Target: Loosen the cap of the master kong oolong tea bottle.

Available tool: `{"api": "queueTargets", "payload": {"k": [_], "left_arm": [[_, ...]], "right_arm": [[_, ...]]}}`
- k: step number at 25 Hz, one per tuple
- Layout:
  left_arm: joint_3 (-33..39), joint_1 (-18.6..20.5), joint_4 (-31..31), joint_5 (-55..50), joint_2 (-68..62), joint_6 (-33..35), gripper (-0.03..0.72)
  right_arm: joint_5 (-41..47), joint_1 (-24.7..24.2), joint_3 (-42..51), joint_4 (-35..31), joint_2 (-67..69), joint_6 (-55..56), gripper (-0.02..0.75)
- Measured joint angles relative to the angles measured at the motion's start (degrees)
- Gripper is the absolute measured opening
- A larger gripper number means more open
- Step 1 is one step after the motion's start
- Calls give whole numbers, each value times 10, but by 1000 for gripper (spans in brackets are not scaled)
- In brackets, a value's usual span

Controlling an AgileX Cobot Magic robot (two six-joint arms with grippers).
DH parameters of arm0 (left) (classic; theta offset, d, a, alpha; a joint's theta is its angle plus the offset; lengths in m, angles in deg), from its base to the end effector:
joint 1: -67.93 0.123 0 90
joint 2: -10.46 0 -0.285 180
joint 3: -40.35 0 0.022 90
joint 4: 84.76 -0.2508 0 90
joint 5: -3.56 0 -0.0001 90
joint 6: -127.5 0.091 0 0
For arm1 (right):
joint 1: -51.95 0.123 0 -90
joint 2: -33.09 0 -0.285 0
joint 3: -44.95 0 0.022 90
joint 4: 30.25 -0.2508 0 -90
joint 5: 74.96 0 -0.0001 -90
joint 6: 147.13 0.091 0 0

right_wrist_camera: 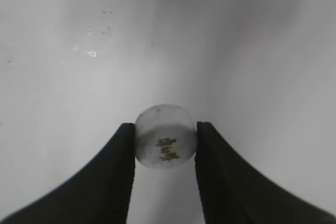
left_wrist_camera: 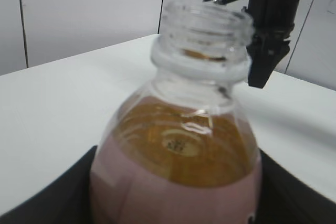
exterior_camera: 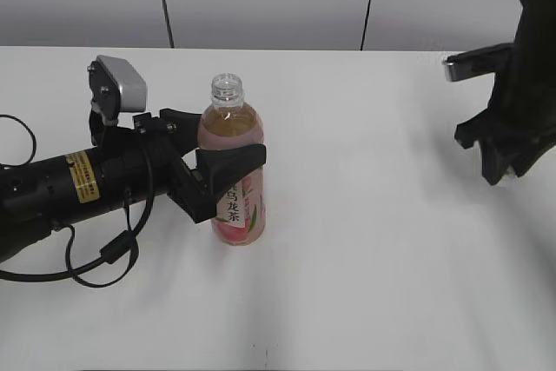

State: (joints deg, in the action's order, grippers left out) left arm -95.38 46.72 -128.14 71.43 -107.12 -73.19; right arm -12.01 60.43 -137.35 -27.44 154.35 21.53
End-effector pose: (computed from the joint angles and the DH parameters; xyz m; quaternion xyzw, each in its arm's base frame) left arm 0.2586 -0.1624 0.1306 0.3384 0.6779 -0.3717 0.5364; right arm 0.3714 0.0514 0.1736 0.1834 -0.9827 0.0212 0.0172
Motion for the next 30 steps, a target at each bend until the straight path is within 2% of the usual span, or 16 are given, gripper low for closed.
{"api": "queueTargets", "payload": {"k": [4,10,12,15,17,19,21,24,30], "left_arm": [[0,0,0,1,0,0,467],[0,0,0,1,0,0,467],[0,0,0,1,0,0,467],[0,0,0,1,0,0,467],[0,0,0,1,0,0,467],[0,0,0,1,0,0,467],[0,0,0,1,0,0,467],[0,0,0,1,0,0,467],[0,0,0,1,0,0,467]], "right_arm": [[-55,0,44,-12,0,21,271],[-69,0,48,-32,0,26,290],[-71,0,48,-33,0,26,360],[-72,0,48,-38,0,27,556],[-72,0,48,-39,0,28,624],[-74,0,48,-39,0,36,622],[-66,0,48,-39,-1,47,584],[-17,0,49,-38,-13,59,549],[21,0,94,-38,-118,79,539]]}}
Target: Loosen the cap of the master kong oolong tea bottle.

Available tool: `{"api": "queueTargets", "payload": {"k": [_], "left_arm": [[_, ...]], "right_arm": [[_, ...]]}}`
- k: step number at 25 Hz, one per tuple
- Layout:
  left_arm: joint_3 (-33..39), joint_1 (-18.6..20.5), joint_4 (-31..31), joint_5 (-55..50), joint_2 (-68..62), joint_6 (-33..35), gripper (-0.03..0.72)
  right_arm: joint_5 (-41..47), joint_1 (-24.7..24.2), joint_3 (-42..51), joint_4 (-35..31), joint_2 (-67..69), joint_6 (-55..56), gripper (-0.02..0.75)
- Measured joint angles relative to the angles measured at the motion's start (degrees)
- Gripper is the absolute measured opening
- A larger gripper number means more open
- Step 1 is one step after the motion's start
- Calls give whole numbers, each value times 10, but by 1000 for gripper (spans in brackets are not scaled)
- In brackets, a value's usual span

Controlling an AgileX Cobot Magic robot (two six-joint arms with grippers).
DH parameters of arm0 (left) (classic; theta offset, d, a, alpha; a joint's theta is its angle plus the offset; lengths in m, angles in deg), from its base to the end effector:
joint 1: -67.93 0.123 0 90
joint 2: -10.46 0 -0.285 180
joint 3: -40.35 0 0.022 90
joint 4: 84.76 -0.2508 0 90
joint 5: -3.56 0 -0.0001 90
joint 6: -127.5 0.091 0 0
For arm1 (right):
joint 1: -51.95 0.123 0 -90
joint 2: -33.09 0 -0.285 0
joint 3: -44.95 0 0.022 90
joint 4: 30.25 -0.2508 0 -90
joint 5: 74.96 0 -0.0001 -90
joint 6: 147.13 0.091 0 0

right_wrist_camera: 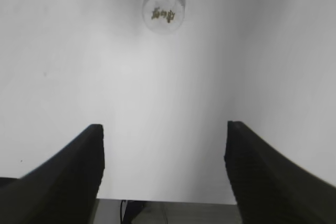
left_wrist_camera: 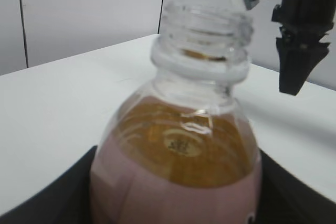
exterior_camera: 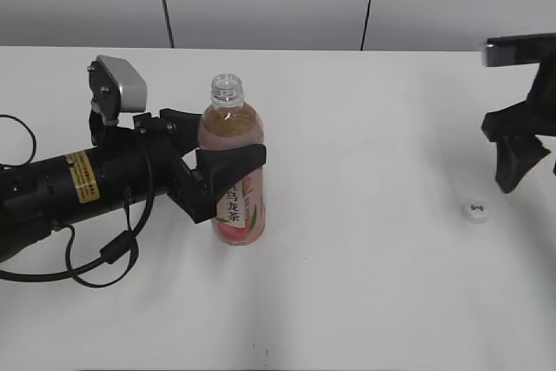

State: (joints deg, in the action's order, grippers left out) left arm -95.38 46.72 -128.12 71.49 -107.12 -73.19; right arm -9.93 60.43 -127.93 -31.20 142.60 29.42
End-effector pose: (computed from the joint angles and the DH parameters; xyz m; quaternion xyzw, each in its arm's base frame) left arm 0.2586 -0.1625 0.1307 0.3382 0.6776 -0.3720 0.5367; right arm 0.3227 0.0495 0.2079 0.1003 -0.9948 -0.0068 0.0148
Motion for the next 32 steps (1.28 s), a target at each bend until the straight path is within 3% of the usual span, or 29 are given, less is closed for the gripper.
{"api": "queueTargets", "payload": {"k": [21,32], "left_arm": [[0,0,2,-1,0,0,467],[0,0,2,-2,0,0,467]], "right_arm": [[-22,1,328,17,-627,-12,533],[-15,2,391,18,-883,-13,532]]}}
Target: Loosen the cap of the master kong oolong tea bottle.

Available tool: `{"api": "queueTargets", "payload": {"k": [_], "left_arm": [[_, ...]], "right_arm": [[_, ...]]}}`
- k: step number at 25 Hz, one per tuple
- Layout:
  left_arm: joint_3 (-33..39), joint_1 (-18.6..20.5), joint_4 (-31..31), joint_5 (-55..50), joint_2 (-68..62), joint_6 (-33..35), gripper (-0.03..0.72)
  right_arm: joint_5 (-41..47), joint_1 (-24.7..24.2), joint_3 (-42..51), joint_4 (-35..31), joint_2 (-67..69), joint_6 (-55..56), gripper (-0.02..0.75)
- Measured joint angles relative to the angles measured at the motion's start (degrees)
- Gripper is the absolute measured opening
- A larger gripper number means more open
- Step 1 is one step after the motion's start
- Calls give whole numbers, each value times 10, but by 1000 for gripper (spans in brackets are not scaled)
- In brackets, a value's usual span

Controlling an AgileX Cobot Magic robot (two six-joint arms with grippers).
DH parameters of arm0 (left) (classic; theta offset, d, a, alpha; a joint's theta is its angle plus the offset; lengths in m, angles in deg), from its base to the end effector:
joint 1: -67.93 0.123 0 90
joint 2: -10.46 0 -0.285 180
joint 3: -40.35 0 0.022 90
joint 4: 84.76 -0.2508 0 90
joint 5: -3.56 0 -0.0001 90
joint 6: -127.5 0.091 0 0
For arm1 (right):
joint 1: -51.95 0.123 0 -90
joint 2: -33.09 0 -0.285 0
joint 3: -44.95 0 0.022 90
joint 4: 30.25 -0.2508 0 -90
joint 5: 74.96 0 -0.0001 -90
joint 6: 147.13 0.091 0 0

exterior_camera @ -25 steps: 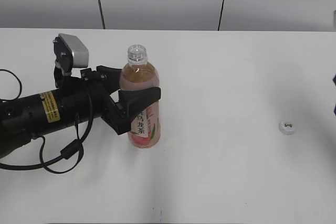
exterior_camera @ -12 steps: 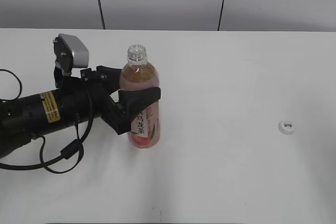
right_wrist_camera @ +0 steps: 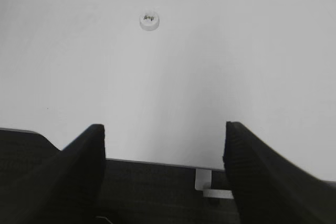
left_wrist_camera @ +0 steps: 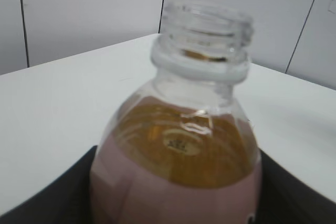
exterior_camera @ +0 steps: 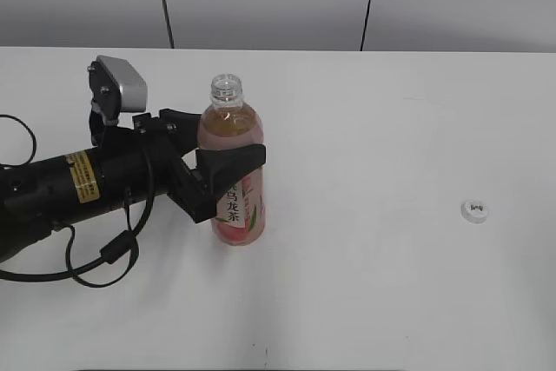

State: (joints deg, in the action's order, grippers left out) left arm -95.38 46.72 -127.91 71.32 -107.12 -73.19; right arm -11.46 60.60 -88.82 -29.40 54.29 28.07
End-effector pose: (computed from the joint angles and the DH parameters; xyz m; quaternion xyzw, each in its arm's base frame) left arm 0.2589 -0.1623 0.1305 0.3369 0.6791 -0.3706 0.5366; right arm 0.0260 0.0027 0.2830 -0.1068 0.9034 0.0065 0.4153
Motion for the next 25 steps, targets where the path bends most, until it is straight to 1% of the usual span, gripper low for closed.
{"api": "queueTargets", "payload": {"k": [4,7,14,25], "left_arm": [[0,0,0,0,0,0,469],[0,0,0,0,0,0,488],[4,0,0,8,-1,0,582],[4,0,4,11,-1,0,592]], "right_arm": [[3,0,10,0,-55,-1,532],[3,0,10,0,-71,0,532],[2,0,11,0,-73,0,532],[2,0,14,0,-74,0,532]]}}
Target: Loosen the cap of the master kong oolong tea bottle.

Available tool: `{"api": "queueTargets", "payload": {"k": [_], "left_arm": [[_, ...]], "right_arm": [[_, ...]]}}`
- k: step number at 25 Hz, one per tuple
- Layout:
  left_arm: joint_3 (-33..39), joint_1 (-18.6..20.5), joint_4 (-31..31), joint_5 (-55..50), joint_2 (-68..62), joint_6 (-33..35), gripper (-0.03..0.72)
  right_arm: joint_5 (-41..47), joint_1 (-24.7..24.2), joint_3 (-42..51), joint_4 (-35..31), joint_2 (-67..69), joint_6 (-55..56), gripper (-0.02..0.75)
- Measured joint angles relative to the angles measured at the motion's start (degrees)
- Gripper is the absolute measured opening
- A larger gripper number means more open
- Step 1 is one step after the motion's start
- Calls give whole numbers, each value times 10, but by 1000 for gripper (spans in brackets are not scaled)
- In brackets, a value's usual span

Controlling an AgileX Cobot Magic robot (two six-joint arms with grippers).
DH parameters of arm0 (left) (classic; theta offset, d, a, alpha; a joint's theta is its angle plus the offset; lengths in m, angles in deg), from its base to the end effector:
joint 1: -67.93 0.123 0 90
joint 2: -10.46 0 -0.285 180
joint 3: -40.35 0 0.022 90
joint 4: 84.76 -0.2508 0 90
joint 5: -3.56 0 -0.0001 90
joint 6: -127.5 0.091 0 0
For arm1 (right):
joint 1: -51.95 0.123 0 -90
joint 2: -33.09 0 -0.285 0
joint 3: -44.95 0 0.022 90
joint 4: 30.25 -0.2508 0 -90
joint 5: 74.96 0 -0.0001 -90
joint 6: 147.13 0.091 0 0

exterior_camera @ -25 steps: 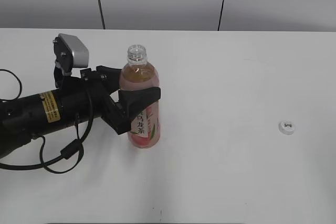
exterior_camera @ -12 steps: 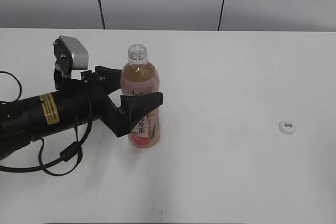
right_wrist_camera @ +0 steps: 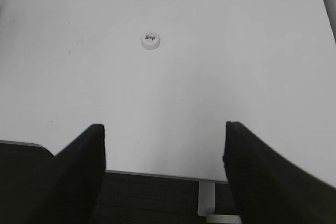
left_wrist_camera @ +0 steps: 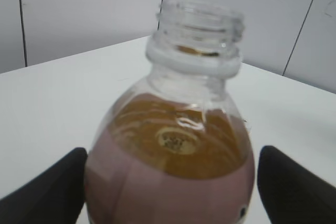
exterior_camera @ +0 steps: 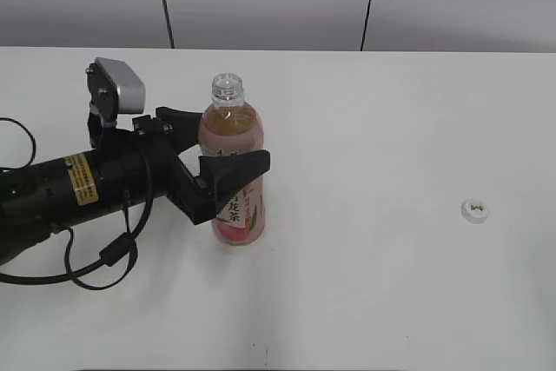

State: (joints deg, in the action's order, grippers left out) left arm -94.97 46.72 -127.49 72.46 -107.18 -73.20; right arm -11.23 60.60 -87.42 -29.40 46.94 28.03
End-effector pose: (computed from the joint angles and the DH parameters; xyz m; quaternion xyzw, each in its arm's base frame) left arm 0.2576 -0.1618 0.1308 0.3315 0.6764 -0.3754 0.5400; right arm 0.0075 -0.0001 0.2778 -0.1041 0.8817 0.0079 0.4601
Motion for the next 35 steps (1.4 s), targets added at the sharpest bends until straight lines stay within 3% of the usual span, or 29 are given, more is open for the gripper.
{"api": "queueTargets", "payload": {"k": [35], "left_arm": [[0,0,2,-43,45,-6,592]], "right_arm": [[0,0,0,0,0,0,532]]}}
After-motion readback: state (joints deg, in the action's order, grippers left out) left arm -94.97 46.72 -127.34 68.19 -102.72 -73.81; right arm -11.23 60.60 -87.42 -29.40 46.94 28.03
